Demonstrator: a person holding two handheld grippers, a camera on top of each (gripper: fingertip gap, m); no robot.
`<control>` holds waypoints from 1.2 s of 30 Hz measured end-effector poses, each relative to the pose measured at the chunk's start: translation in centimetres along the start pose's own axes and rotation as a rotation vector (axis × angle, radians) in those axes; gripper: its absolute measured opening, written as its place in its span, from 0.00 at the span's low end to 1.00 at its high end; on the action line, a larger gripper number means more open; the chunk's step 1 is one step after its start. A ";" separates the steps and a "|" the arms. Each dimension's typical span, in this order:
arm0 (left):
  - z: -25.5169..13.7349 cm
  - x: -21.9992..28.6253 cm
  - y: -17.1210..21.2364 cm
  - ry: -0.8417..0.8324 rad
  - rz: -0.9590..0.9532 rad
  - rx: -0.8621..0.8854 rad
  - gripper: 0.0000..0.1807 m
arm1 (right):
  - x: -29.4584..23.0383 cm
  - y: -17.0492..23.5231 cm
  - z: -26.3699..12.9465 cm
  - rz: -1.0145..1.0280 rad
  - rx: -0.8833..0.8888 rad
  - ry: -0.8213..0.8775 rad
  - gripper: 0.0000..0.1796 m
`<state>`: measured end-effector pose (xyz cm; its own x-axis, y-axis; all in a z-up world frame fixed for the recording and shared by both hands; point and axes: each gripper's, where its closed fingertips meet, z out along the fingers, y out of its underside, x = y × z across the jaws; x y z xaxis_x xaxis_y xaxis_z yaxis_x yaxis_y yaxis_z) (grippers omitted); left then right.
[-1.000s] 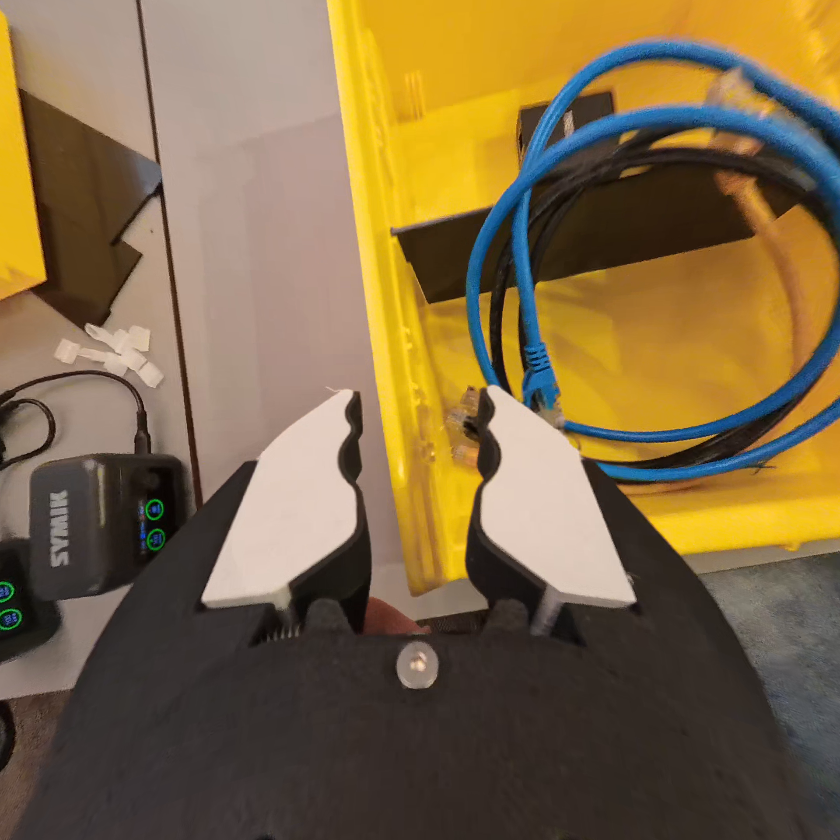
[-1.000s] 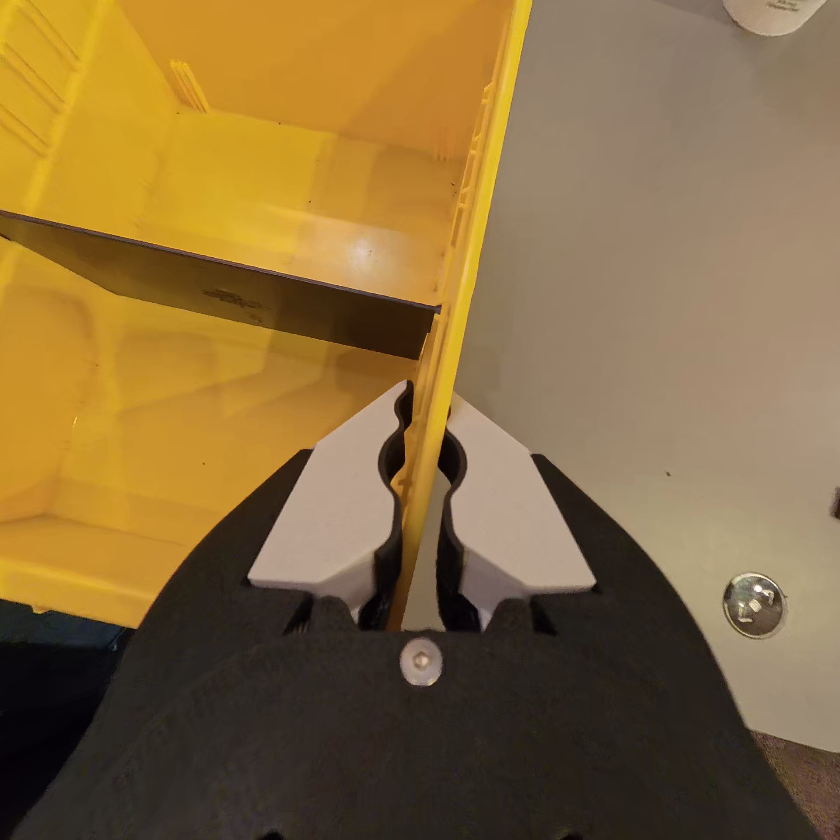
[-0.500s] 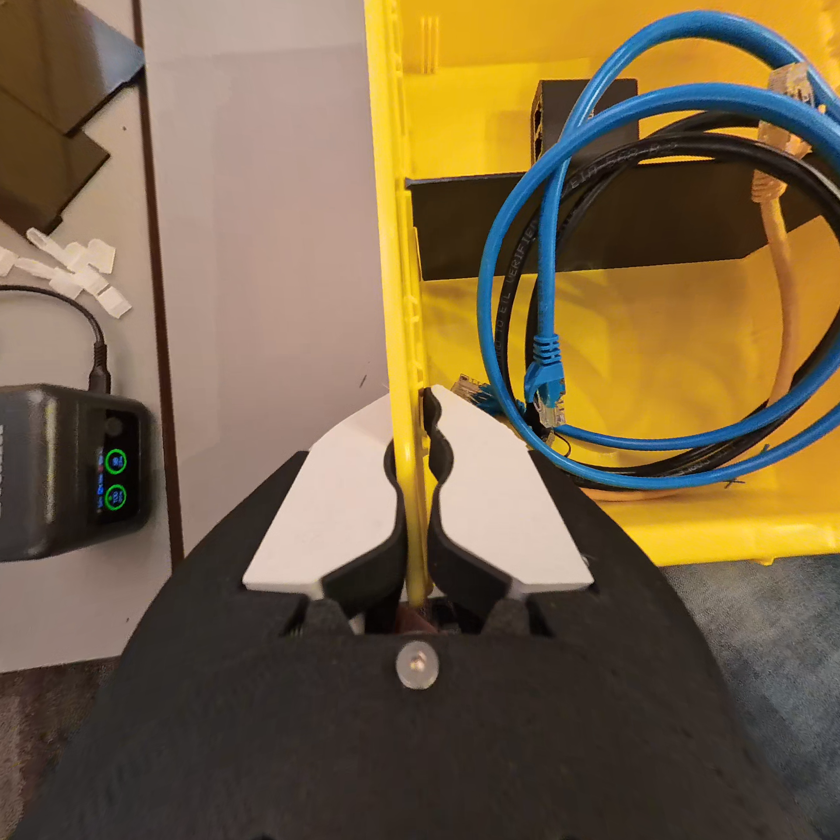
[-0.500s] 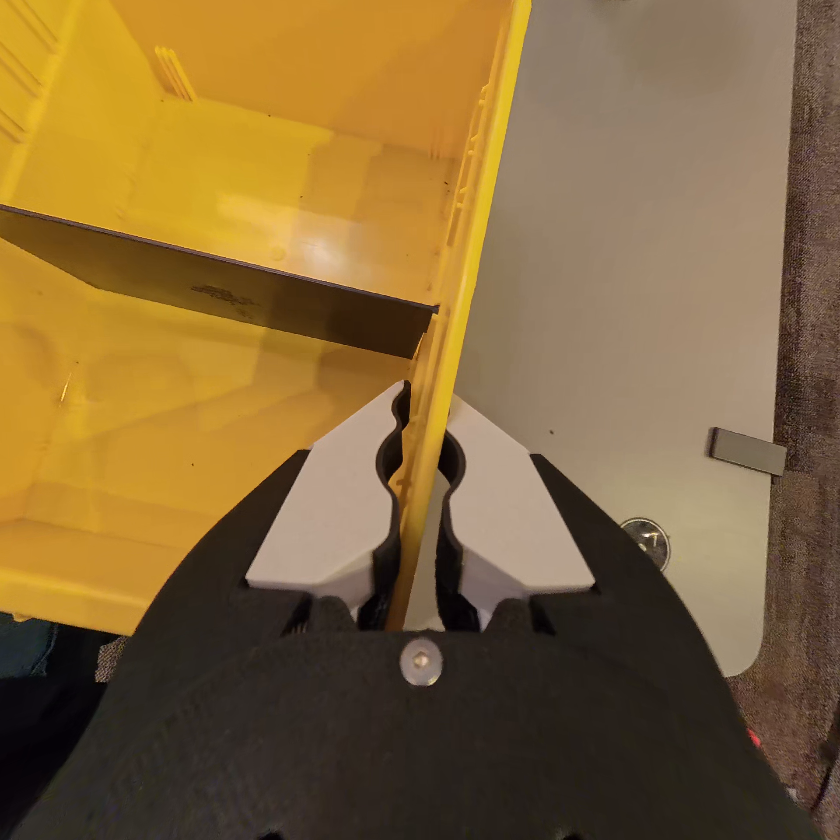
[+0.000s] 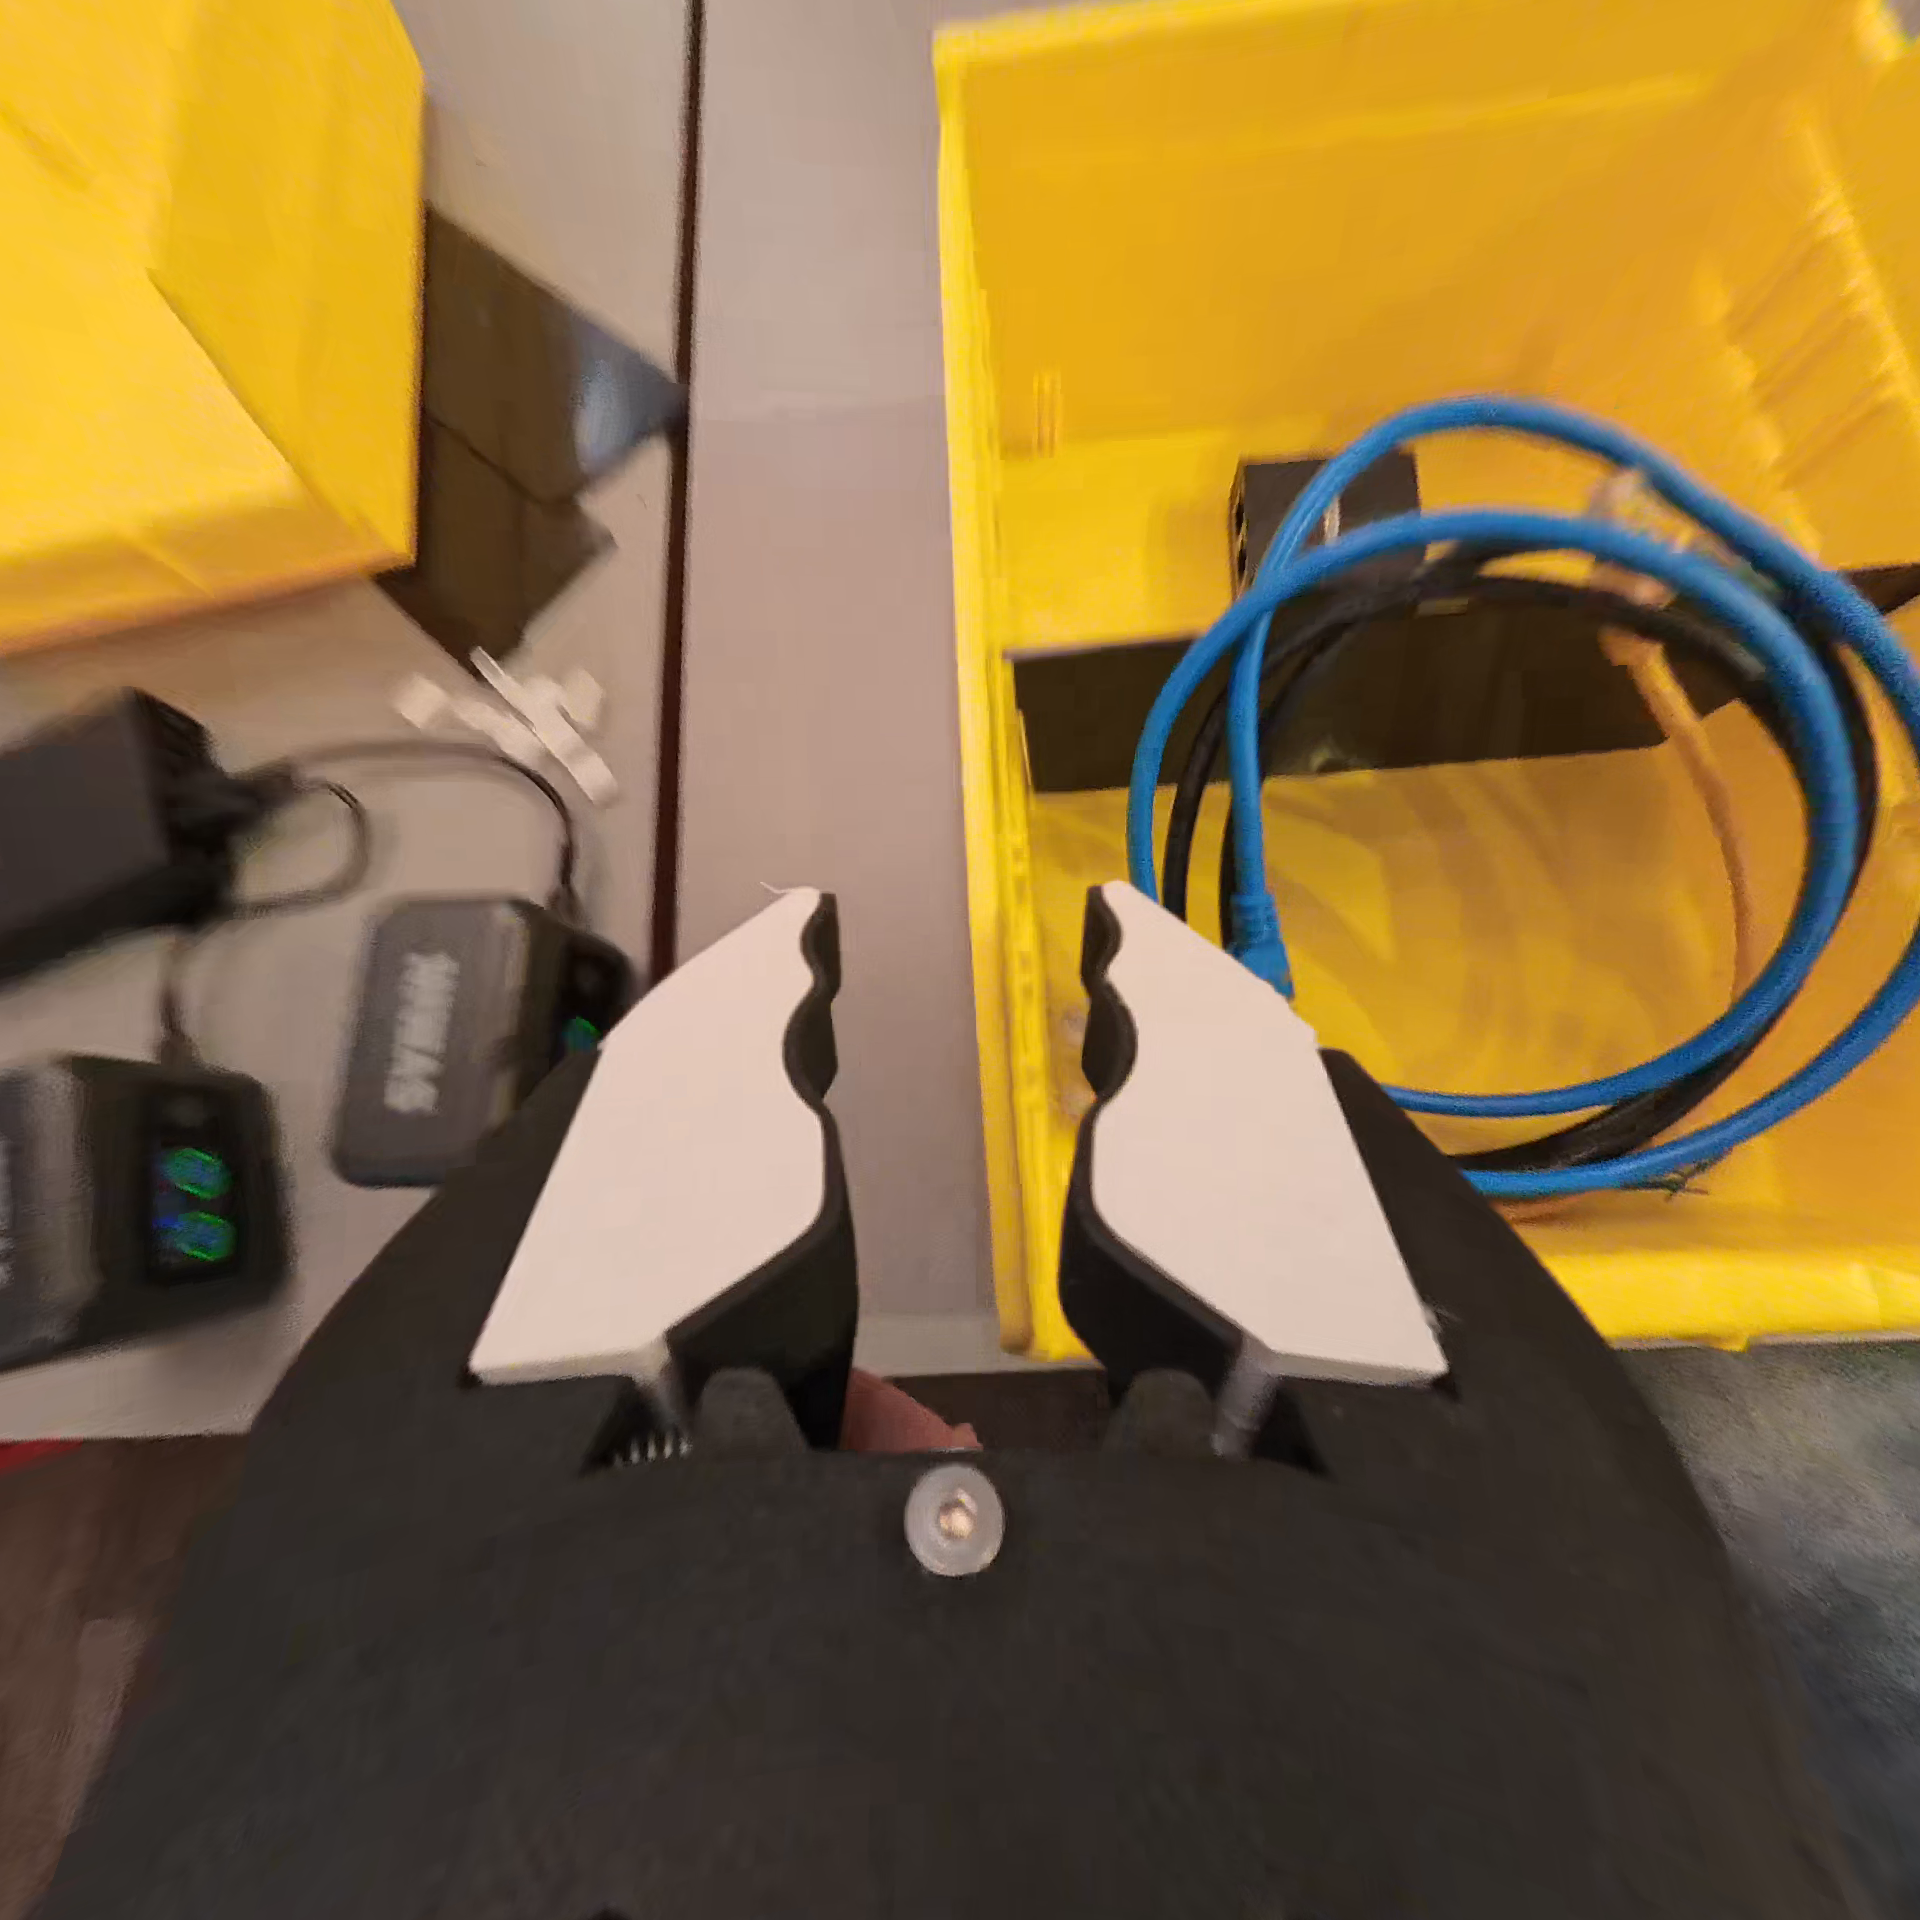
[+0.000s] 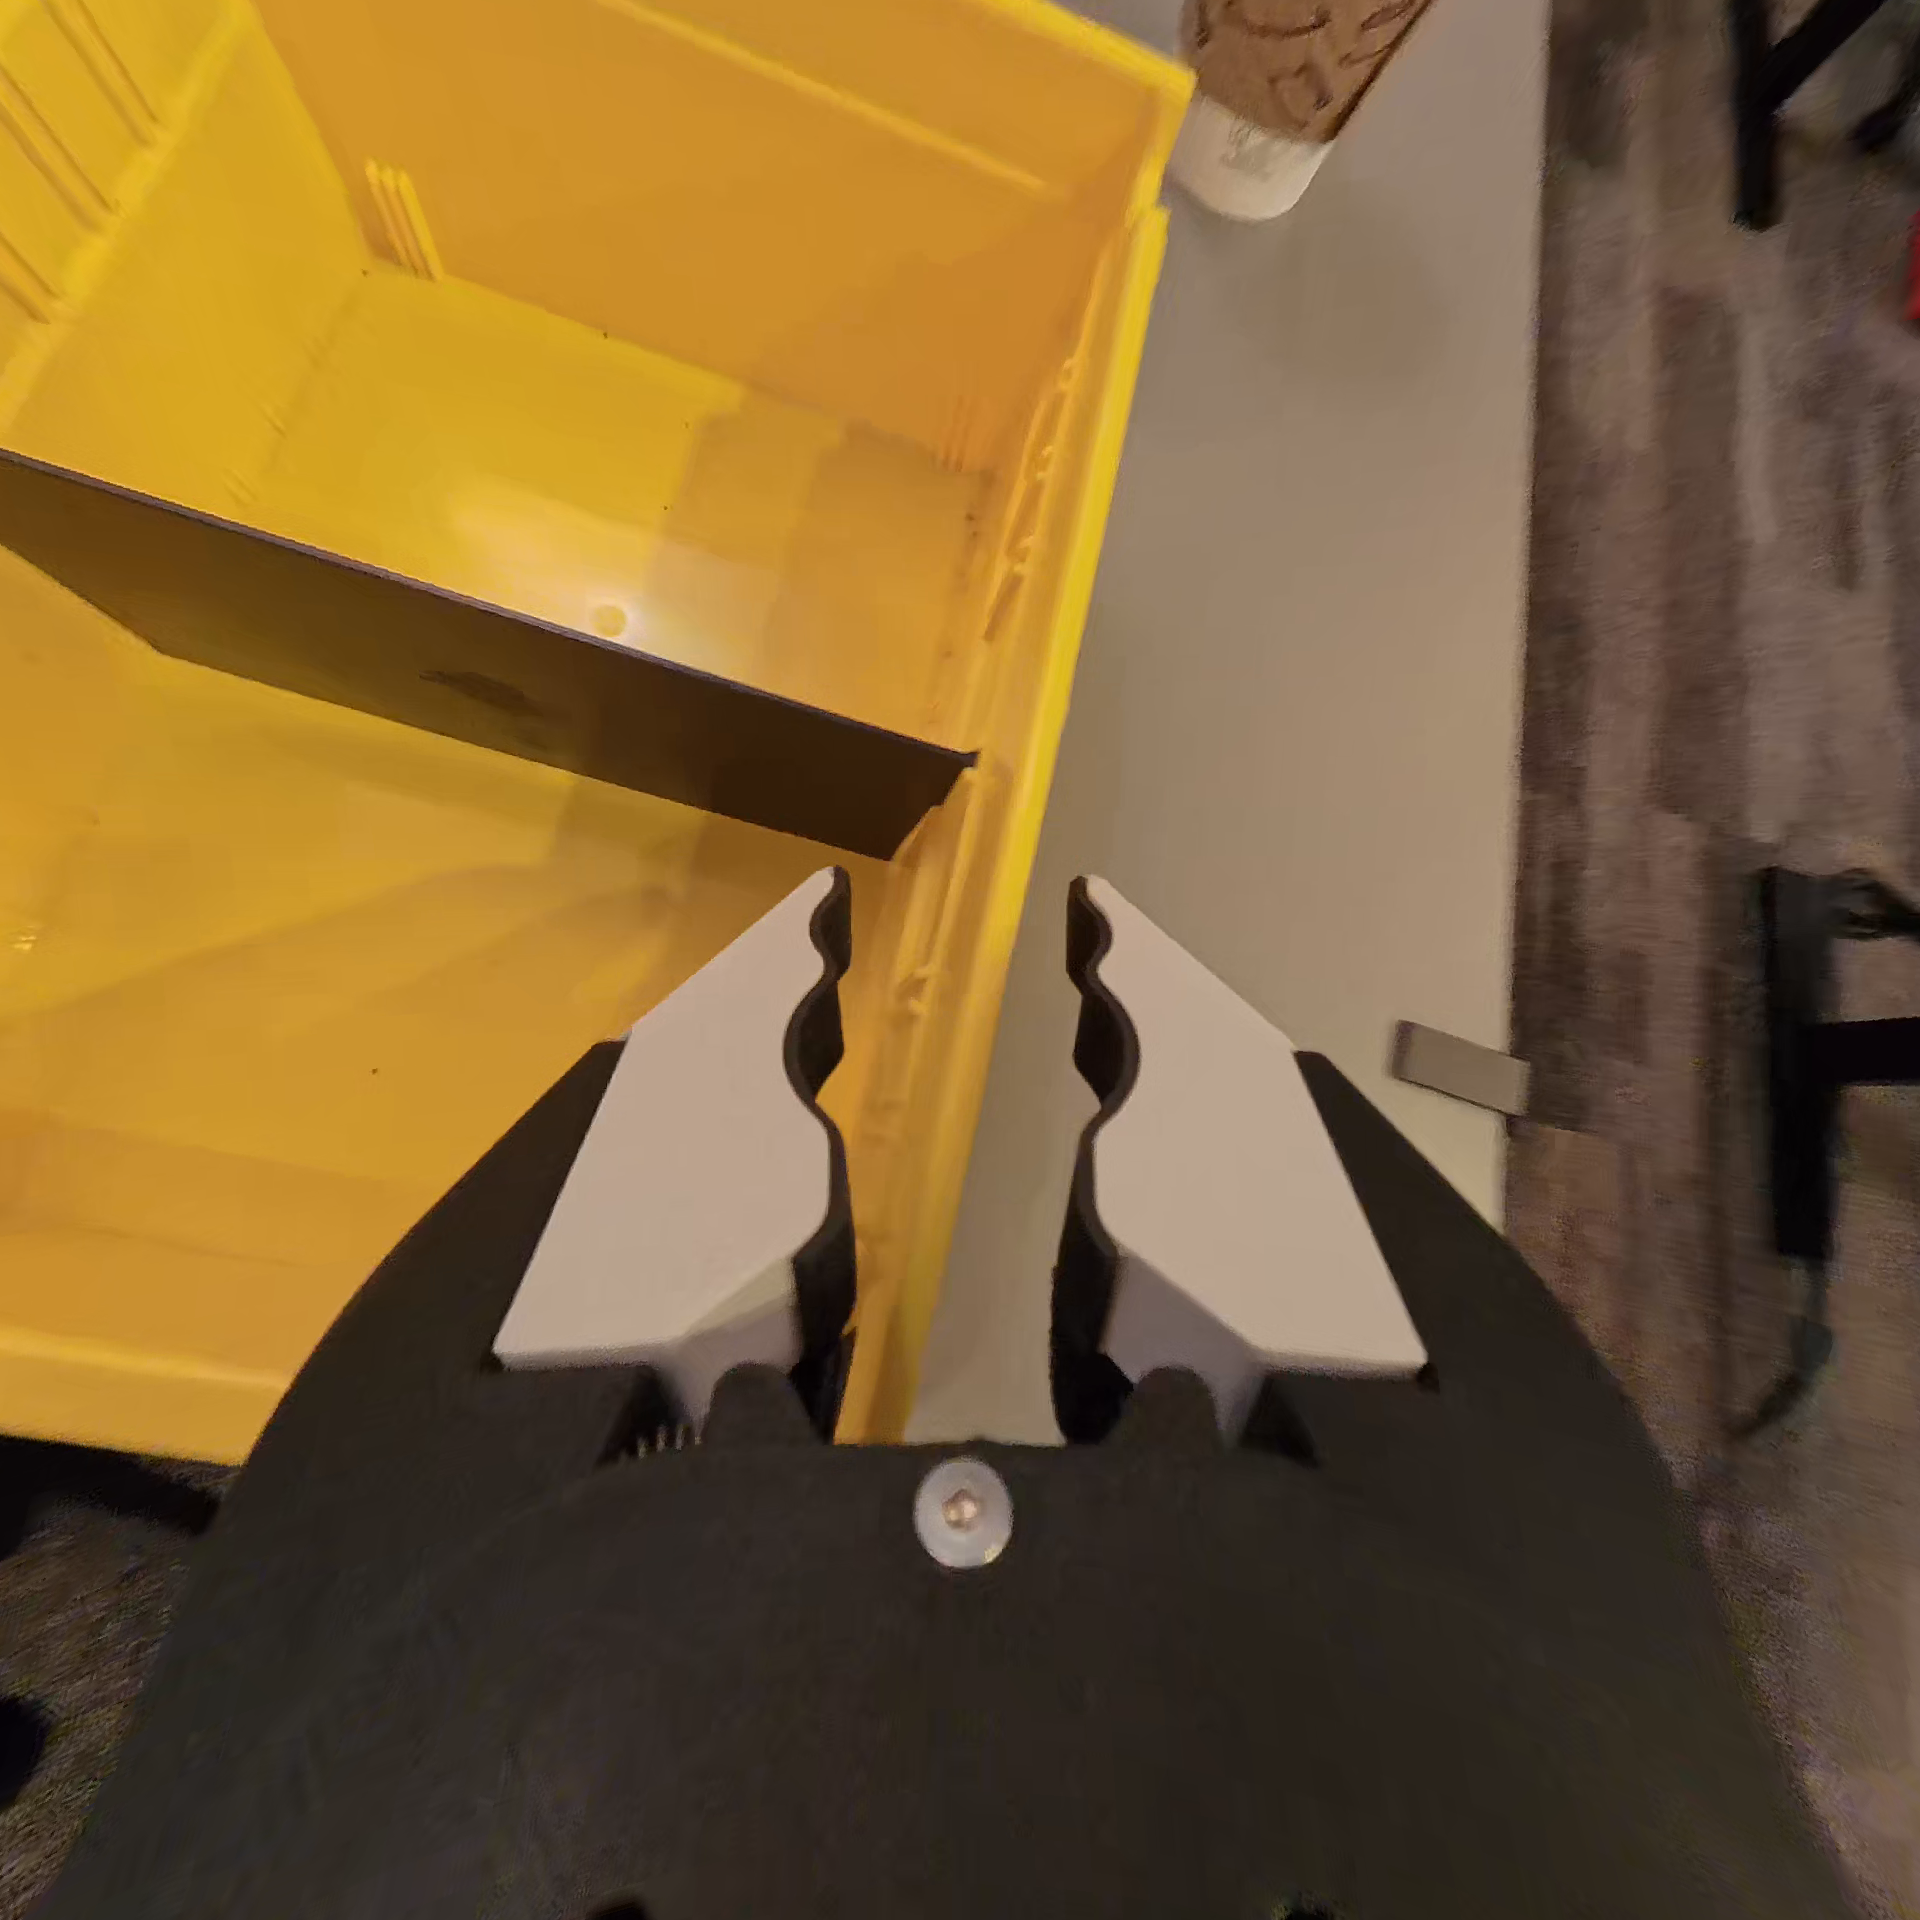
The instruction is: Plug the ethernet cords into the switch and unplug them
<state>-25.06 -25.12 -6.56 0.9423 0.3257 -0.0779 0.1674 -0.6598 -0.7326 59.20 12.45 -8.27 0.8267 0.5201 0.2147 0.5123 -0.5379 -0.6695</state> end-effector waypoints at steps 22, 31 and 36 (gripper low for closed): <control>14.3 11.3 -5.6 0.219 0.436 -0.847 0.40 | -16.7 -14.5 -5.5 -0.483 0.378 -0.023 0.17; 16.0 11.0 -3.7 0.189 0.469 -0.925 0.35 | -18.2 -14.3 -4.6 -0.489 0.386 -0.081 0.16; 15.7 10.4 -4.3 0.169 0.494 -0.865 0.34 | -18.9 -14.7 -4.8 -0.490 0.408 -0.103 0.15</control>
<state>-20.51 -8.21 -14.82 0.9804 -0.1728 -0.0944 -0.1631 -0.9812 0.1029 37.17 7.37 0.93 0.4820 0.7137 0.5082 0.6785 0.0629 -0.7319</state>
